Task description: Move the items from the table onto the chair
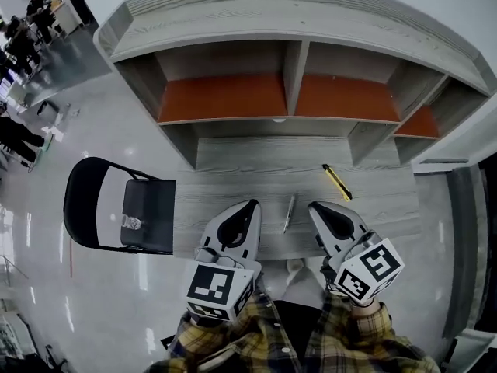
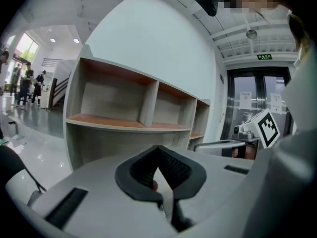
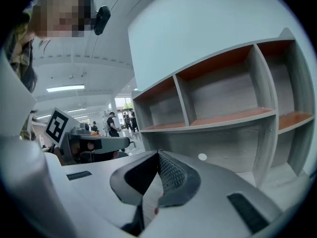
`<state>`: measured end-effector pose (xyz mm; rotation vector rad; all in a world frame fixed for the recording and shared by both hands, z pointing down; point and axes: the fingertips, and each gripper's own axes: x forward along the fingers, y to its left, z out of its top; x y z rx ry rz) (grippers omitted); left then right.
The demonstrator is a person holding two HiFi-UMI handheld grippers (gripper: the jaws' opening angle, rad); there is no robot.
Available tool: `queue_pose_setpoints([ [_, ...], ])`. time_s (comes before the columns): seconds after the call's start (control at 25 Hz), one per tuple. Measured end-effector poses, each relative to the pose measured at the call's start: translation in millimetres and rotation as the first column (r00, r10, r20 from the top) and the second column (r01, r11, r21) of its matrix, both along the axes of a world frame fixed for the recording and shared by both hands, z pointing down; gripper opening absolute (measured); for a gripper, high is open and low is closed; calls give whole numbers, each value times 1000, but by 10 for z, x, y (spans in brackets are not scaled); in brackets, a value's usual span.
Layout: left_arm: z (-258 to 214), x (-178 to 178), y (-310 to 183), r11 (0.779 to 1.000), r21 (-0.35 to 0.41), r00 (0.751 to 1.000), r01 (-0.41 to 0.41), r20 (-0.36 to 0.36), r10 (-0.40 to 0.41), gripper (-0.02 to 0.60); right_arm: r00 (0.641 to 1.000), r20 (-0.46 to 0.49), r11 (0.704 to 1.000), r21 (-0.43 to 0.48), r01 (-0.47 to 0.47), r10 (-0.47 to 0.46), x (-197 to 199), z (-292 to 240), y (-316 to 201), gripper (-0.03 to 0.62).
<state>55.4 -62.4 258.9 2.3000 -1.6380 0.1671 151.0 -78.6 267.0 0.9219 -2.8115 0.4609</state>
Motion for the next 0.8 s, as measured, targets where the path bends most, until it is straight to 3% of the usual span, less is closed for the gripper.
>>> queue_pose_setpoints([
  [0.16,79,-52,-123,989,-29,989,-145,13,145,5,992,-8,992,-6,-128,128,-107,39,-9,17],
  [0.4,311,170,-257,949,-90,953,-302,-19,302,5,960,-47,958,-73,-277,275,69,233,44,17],
  [0.6,593,405,-375,931,-149,943,-333,-37,331,5,946,-71,941,-105,-321,315,306,363,-20,17],
  [0.8,1007,559,-507,926,-238,955,-294,-35,295,5,951,-83,943,-126,-307,298,491,479,-129,17],
])
